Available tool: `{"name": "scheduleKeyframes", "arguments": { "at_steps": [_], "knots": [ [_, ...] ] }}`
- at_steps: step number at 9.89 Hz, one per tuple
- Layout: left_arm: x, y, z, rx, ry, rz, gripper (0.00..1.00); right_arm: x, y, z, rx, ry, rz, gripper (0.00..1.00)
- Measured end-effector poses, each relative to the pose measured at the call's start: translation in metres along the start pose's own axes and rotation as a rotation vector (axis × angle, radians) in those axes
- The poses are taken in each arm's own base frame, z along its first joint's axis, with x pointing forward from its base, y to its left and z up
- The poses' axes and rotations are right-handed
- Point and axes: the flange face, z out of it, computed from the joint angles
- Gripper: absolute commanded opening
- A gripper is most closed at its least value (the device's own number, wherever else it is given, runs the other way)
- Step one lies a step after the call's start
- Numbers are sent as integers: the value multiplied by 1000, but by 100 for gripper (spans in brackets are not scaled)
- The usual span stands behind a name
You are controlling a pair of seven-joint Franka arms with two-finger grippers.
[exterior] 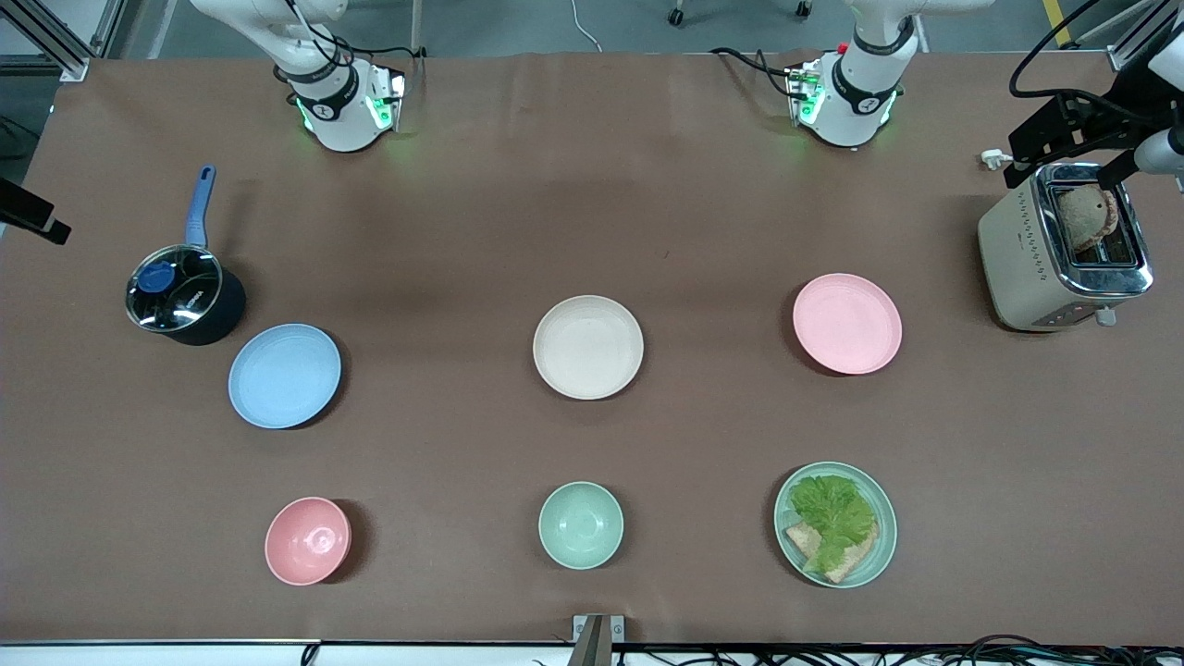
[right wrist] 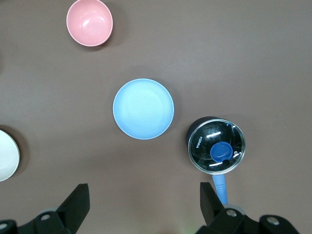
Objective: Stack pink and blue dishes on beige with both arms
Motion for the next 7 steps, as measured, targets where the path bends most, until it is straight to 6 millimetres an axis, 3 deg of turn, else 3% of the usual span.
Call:
{"name": "scheduleKeyframes", "arguments": {
  "at_steps": [4, 5, 7],
  "knots": [
    [0, -5, 1, -4, -2, -9, 99, 0, 0, 0, 0, 0, 0, 100],
    [2, -13, 3, -9, -7, -24, 98, 0, 0, 0, 0, 0, 0, 100],
    [8, -51, 18, -61, -30, -46, 97, 5, 1, 8, -1, -14, -69, 100]
  ]
}}
